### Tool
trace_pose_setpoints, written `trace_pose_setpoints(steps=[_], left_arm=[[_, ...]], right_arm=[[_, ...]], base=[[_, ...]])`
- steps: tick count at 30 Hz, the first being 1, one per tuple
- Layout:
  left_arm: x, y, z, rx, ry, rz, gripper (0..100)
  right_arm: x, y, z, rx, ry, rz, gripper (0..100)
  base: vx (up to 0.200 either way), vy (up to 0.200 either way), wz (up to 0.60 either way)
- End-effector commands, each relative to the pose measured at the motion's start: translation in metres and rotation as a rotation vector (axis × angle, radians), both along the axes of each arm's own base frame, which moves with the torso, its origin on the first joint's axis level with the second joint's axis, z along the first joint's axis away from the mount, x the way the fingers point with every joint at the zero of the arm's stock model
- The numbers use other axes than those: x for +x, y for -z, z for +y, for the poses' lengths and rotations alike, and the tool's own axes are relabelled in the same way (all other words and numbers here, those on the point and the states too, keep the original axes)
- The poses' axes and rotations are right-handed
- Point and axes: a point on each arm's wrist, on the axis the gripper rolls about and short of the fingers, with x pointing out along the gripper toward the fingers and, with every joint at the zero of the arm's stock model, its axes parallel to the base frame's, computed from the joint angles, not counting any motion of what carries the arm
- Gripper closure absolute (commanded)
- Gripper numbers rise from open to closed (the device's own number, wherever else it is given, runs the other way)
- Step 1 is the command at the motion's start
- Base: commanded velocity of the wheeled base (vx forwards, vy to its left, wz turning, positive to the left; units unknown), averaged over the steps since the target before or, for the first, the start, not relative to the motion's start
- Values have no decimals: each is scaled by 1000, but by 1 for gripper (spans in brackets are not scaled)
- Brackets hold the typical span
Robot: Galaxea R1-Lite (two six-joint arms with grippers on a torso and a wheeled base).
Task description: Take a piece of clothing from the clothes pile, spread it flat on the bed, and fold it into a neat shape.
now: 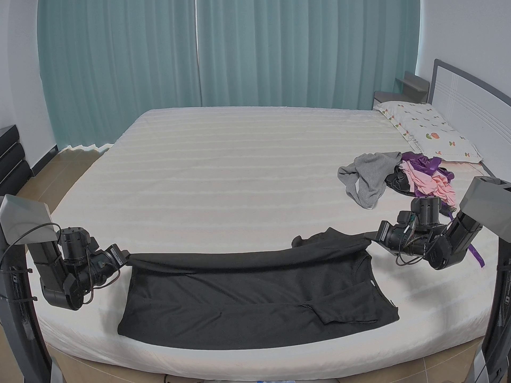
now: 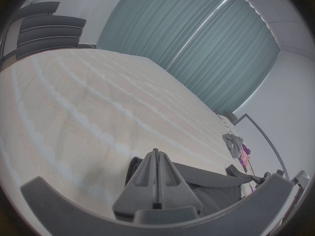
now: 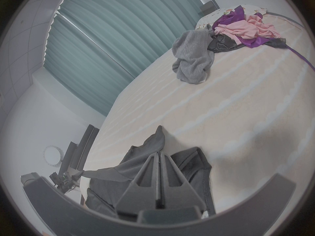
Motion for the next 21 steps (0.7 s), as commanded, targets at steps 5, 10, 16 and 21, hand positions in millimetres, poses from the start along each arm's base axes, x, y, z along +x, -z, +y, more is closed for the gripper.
trace_pose_setpoints(steps=[5,10,16,21], left_arm=[[-20,7,-2,-3,12,66,100],[-32,12,-4,-15,25,91,100],[-41,15,-7,-37,56,118,100],[-49,18,-7,-10,87,144,100]], right_arm=[[-22,11,-8,-21,-16,55,100],[-40,23,-11,-23,-53,76,100],[-48,33,-12,-23,-58,89,100],[-53,41,-14,-46,-70,99,100]], base=[[0,0,0],[0,0,0],[0,0,0],[0,0,0]])
